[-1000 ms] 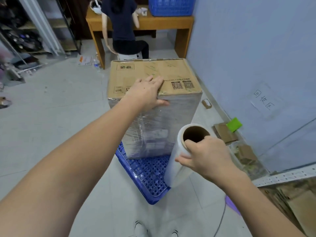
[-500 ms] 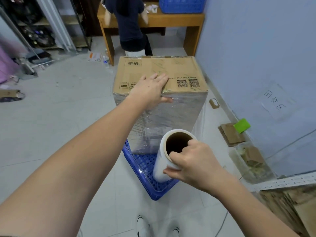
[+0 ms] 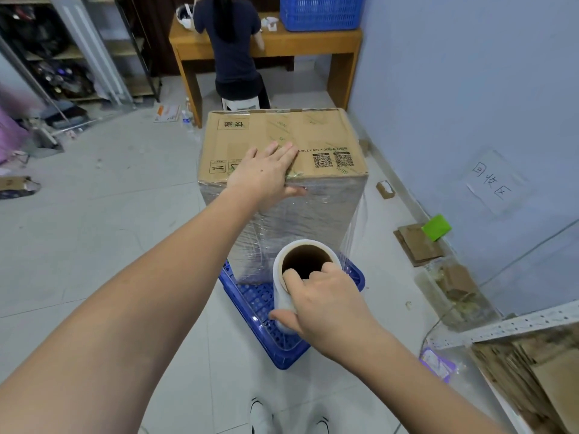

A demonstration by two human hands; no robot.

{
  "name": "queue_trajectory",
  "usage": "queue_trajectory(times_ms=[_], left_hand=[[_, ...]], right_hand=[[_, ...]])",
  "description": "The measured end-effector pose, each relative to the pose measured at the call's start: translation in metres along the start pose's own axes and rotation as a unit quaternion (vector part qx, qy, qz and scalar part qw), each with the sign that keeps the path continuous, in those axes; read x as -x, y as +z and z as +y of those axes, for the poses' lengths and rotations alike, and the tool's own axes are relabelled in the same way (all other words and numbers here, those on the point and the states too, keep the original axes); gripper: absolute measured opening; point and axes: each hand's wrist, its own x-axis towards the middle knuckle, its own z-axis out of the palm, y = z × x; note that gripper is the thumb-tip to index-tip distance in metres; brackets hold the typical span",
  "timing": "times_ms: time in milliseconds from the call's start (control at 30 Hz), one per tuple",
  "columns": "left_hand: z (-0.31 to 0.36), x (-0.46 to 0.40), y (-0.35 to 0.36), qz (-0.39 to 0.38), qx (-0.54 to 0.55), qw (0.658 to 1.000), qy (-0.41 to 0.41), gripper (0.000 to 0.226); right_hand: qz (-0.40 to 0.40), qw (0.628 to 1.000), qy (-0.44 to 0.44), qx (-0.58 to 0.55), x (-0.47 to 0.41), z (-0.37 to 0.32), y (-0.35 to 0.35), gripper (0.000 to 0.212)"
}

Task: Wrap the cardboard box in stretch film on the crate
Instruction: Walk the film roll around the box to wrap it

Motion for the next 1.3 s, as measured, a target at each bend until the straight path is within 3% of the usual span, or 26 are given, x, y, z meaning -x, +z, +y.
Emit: queue_trajectory(times_ms=[100, 300, 433, 633, 767, 867, 967, 1067, 1167, 1300], left_hand=[[0.002, 0.003, -0.001, 0.0, 0.004, 1.0, -0.003, 0.105], [0.003, 0.006, -0.004, -0.003, 0.024, 1.0, -0.005, 0.107], [-0.004, 0.005, -0.006, -0.006, 0.058, 0.998, 0.017, 0.112], [-0.038, 0.007, -0.022, -0.052, 0.229, 0.965, 0.114, 0.09], [-0.092, 0.019, -0.025, -0.071, 0.128, 0.961, 0.234, 0.089], [-0.13, 0.032, -0.017, -0.045, 0.057, 0.952, 0.299, 0.095], [-0.151, 0.038, 0.0, -0.009, 0.038, 0.943, 0.33, 0.095], [-0.147, 0.04, 0.019, 0.048, 0.034, 0.951, 0.302, 0.092], [-0.134, 0.04, 0.032, 0.12, 0.076, 0.953, 0.268, 0.081], [-0.119, 0.04, 0.041, 0.187, 0.086, 0.946, 0.251, 0.064]], right_hand=[[0.002, 0.999, 0.048, 0.011, 0.001, -0.006, -0.002, 0.057], [-0.021, 0.996, 0.081, 0.0, 0.011, -0.025, -0.007, 0.036], [-0.037, 0.991, 0.125, 0.007, 0.006, -0.048, -0.011, 0.043], [-0.022, 0.974, 0.222, 0.044, -0.02, -0.062, -0.009, 0.055], [-0.052, 0.949, 0.309, 0.021, -0.034, -0.074, -0.007, 0.035], [-0.036, 0.925, 0.377, -0.014, -0.04, -0.085, -0.005, 0.026], [-0.044, 0.91, 0.41, 0.033, -0.051, -0.092, -0.001, 0.048], [0.018, 0.902, 0.424, 0.079, -0.058, -0.097, 0.007, 0.066], [0.069, 0.905, 0.418, 0.036, -0.058, -0.098, 0.01, 0.071], [0.105, 0.934, 0.338, 0.041, -0.056, -0.103, 0.01, 0.069]])
